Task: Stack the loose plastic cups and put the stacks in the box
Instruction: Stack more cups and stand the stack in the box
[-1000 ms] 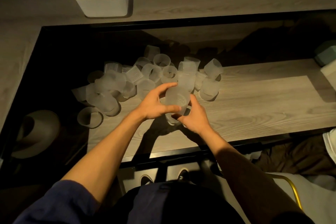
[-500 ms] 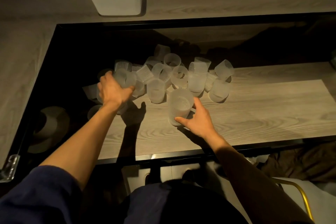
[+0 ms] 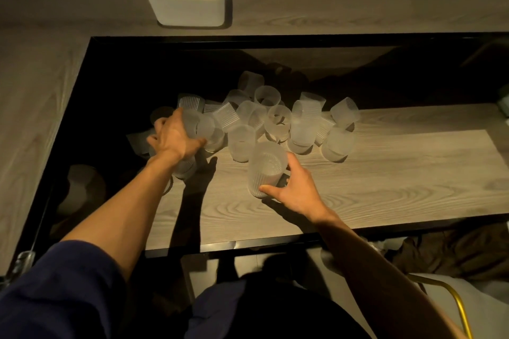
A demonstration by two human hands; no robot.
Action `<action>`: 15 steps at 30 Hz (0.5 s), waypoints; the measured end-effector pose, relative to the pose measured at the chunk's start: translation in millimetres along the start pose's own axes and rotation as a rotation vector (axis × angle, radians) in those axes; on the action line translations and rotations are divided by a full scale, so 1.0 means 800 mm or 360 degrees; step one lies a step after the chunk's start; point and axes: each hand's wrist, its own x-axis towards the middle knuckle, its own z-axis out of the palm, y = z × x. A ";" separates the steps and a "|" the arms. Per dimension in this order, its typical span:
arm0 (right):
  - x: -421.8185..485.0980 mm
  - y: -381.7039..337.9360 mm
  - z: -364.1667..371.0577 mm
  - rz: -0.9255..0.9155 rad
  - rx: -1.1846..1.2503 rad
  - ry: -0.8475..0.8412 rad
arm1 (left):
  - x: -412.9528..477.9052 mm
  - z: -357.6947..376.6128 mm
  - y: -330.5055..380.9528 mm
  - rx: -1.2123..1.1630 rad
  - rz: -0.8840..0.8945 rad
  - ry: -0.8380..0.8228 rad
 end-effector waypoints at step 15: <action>0.008 0.000 0.008 -0.0039 0.0010 0.0002 | -0.040 -0.052 0.074 -0.0610 0.0804 -0.0126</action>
